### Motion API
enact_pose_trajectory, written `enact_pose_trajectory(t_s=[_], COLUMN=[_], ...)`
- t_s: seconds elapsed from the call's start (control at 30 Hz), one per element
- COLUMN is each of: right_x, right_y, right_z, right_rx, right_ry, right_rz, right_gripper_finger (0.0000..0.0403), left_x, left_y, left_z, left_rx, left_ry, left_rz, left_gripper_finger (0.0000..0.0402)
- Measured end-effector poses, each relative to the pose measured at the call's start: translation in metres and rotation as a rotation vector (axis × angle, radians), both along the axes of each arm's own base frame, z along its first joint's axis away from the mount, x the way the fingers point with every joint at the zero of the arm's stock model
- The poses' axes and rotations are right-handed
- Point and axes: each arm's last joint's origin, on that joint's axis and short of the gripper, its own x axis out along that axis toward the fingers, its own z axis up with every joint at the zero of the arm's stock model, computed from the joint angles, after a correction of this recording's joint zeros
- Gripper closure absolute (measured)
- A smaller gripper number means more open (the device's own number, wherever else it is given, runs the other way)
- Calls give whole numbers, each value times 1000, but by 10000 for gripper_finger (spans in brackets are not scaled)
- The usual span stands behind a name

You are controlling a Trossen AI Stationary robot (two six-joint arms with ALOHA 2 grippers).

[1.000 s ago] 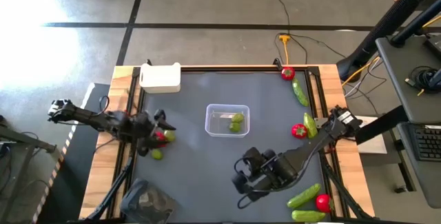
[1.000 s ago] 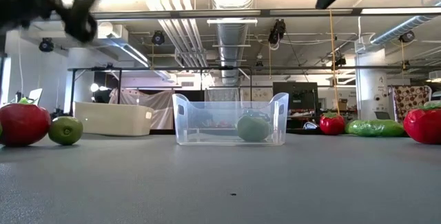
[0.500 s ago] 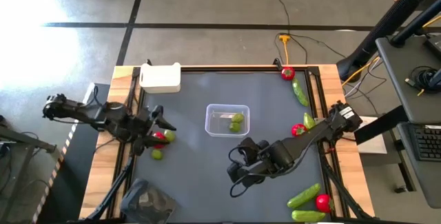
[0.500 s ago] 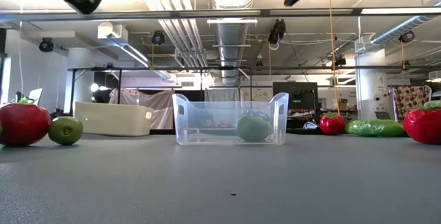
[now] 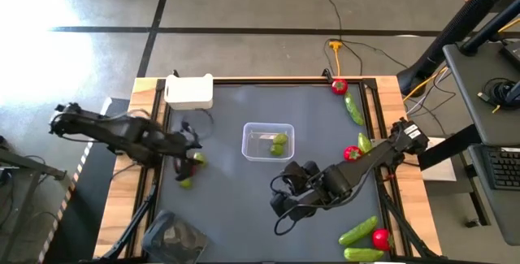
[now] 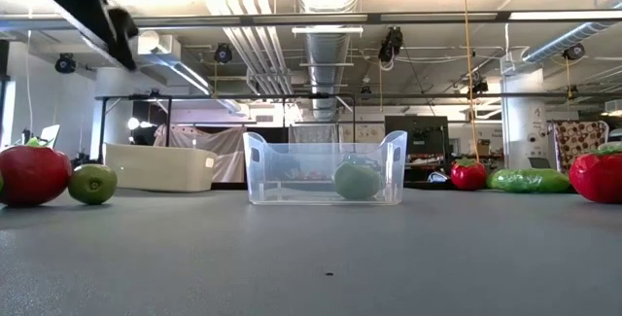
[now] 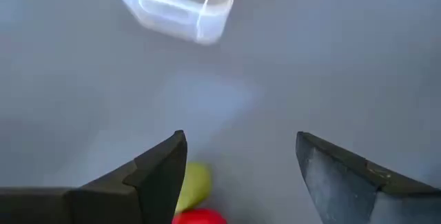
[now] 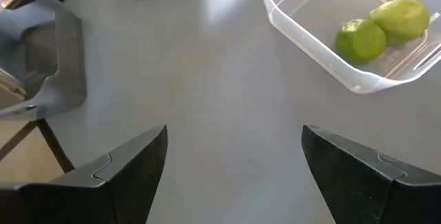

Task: Sort produce into baskets
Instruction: Put the top lemon into the transparent bin

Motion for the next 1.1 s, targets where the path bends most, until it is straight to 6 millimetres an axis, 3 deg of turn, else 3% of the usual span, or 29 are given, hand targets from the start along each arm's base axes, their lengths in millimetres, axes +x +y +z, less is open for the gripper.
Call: enact_pose_trajectory(t_s=[0.23,0.37,0.57,0.8,1.1], right_x=[-1,-2,-3,-3,-1], right_y=[3,4,6,7,10], right_z=[0,0,1,1,3], right_rx=[20,33,66,100,137], right_ry=[-8,-13,-25,-40,-80], right_rz=[-17,-30,-68,-105,-118], right_gripper_finger=[78,78,78,78,78], left_x=[28,39,52,62,66], left_y=[-7,-3,12,27,27], left_z=[-42,-58,-77,-97,-116], left_rx=[69,86,63,63,73], left_ry=[312,405,517,627,750], left_rz=[1,31,61,52,-52], left_gripper_finger=[139,119,90,86,86])
